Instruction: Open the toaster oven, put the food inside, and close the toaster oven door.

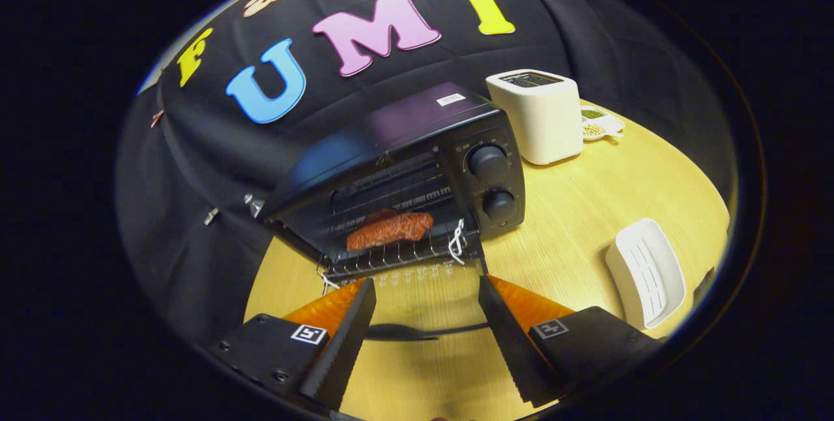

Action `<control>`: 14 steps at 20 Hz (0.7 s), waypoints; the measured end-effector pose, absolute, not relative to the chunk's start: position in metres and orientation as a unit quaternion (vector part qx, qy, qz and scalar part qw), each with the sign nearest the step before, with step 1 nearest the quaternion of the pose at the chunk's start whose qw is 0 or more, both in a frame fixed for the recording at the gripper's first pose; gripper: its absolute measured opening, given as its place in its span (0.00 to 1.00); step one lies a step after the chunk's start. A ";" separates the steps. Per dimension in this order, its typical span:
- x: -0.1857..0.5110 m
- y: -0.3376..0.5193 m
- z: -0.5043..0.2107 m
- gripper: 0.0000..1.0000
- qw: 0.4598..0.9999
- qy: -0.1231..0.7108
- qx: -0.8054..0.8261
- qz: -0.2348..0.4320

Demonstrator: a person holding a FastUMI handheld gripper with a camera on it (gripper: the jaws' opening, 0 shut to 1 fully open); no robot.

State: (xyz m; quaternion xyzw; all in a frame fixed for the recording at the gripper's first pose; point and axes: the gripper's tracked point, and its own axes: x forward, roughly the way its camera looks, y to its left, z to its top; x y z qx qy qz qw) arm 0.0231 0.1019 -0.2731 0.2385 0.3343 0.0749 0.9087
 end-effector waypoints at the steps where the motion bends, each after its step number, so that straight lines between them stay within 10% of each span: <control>1: 0.013 0.104 -0.275 0.98 0.910 0.339 0.226 0.078; 14: -0.047 0.173 -0.329 0.98 0.890 0.431 0.107 0.102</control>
